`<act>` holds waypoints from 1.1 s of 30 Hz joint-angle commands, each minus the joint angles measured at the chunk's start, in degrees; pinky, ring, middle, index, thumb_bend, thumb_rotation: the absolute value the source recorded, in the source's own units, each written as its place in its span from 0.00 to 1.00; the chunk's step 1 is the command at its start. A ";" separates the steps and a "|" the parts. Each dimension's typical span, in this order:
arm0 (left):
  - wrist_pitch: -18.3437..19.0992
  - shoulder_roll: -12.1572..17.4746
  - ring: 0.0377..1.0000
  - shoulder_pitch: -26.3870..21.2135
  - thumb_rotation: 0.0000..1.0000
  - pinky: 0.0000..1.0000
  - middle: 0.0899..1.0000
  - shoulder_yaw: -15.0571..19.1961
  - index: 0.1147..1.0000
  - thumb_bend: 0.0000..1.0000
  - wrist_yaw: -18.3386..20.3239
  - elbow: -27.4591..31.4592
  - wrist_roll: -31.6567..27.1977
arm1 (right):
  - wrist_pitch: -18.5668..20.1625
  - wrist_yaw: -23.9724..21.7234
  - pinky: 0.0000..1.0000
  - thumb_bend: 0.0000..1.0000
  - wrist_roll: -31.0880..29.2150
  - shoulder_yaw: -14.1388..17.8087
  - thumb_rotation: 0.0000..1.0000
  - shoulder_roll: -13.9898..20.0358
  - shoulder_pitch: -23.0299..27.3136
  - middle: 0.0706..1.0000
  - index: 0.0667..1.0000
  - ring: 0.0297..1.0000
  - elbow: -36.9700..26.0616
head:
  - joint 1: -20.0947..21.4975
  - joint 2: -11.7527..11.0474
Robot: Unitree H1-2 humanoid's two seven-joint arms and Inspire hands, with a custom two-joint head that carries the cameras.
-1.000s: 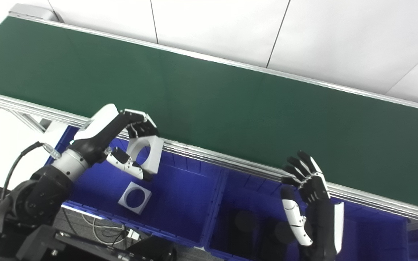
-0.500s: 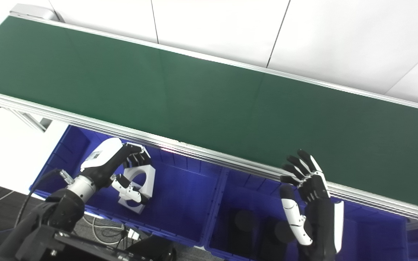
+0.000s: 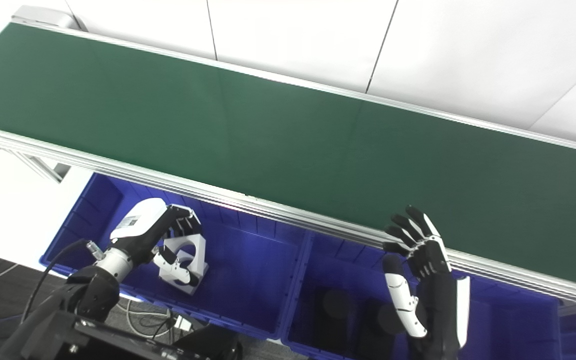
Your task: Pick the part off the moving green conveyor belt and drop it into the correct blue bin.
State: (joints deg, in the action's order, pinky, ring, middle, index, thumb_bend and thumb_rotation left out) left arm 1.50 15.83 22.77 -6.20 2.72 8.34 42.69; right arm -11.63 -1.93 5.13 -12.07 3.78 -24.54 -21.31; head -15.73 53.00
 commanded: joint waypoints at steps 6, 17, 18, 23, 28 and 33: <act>0.80 1.06 0.74 0.65 0.29 0.66 0.75 0.39 0.74 0.68 -0.76 4.29 0.91 | -1.14 -0.40 0.62 0.50 -0.11 -0.28 0.62 -0.78 -0.24 0.78 0.84 0.73 -1.21 | 0.25 -0.40; 5.07 0.87 0.96 1.66 0.70 0.77 1.00 0.62 1.00 0.74 0.78 7.55 3.32 | -1.58 -0.34 0.63 0.50 -0.13 -0.29 0.60 -1.00 -0.42 0.77 0.84 0.73 -0.88 | 0.95 -1.00; 4.95 0.80 0.96 1.66 0.73 0.77 1.00 0.74 1.00 0.74 0.60 7.46 2.92 | -1.62 -0.33 0.63 0.50 -0.19 -0.28 0.60 -1.03 -0.44 0.77 0.84 0.73 -0.84 | 0.95 -1.00; 3.25 -0.65 0.93 1.91 0.87 0.77 1.00 2.24 1.00 0.72 -0.71 8.15 -1.99 | -1.79 -0.33 0.63 0.50 0.03 -0.32 0.60 -1.03 -0.52 0.77 0.84 0.73 -0.67 | 1.22 -1.29; 0.65 -1.25 0.84 2.56 0.99 0.73 0.88 3.17 0.93 0.66 -1.45 12.55 -6.74 | -1.90 -0.37 0.63 0.48 0.05 -0.40 0.59 -1.01 -0.79 0.78 0.84 0.74 -0.68 | 2.31 -1.74; 0.76 -1.84 0.70 3.27 0.97 0.59 0.75 3.53 0.83 0.71 1.42 23.67 -13.81 | -2.15 -0.41 0.63 0.49 -0.51 -0.45 0.57 -1.03 -0.86 0.78 0.84 0.74 -0.23 | 3.22 -2.69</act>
State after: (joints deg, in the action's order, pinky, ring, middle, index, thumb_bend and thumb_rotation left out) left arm 3.60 13.95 25.97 -3.19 3.82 28.23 31.84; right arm -11.66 -1.92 5.23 -12.34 3.24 -25.14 -20.64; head -12.75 50.54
